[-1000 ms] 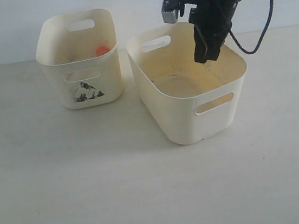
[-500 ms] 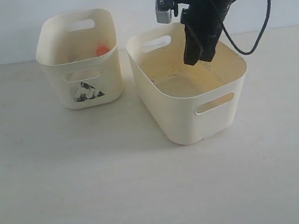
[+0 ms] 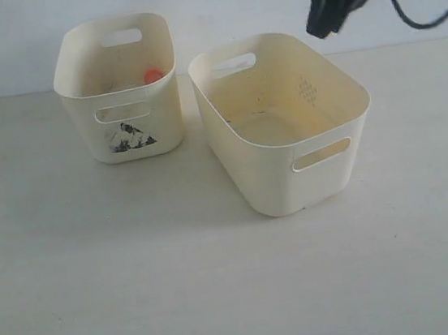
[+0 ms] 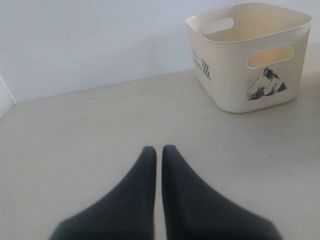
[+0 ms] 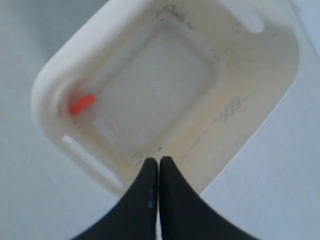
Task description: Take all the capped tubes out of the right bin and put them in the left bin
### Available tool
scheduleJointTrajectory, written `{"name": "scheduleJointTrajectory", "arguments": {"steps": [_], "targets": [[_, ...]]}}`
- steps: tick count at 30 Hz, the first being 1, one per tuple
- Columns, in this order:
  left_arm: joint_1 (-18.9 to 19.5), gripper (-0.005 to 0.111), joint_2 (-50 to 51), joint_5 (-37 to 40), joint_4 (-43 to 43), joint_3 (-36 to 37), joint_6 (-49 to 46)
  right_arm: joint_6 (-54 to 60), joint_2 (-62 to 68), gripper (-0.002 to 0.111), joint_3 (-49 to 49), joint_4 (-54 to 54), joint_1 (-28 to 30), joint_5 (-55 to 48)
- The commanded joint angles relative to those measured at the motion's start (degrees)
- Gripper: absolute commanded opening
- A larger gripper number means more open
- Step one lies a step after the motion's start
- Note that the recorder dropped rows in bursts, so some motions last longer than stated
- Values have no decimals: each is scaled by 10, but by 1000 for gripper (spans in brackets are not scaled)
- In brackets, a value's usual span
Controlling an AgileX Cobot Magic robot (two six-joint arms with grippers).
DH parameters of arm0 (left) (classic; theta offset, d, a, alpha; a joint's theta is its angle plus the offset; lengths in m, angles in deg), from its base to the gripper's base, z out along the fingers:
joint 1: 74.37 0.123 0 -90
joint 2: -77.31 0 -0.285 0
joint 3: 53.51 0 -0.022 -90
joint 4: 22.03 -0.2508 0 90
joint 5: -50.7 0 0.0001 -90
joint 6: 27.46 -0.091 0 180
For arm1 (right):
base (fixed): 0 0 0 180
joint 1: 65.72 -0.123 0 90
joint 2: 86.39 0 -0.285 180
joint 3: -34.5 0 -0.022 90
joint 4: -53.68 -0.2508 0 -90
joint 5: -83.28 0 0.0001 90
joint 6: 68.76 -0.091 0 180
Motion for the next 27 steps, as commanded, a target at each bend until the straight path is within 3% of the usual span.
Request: {"name": "scheduleJointTrajectory", "arguments": {"steps": [1, 6, 9, 11, 14, 16, 27], "targets": [[-1, 4, 0, -5, 2, -2, 8, 105, -82, 0, -123, 0, -1, -5], [-1, 4, 0, -5, 2, -2, 8, 138, -129, 0, -217, -47, -1, 4], [-1, 4, 0, -5, 2, -2, 8, 116, -132, 6, -250, -91, -1, 74], [-1, 4, 0, -5, 2, -2, 8, 120, -132, 19, -269, -109, -1, 99], [-1, 4, 0, -5, 2, -2, 8, 127, -132, 47, -289, -109, -1, 123], [-1, 4, 0, -5, 2, -2, 8, 162, -132, 57, -296, -109, -1, 146], [-1, 4, 0, -5, 2, -2, 8, 225, -80, 58, -301, -112, -1, 191]]}}
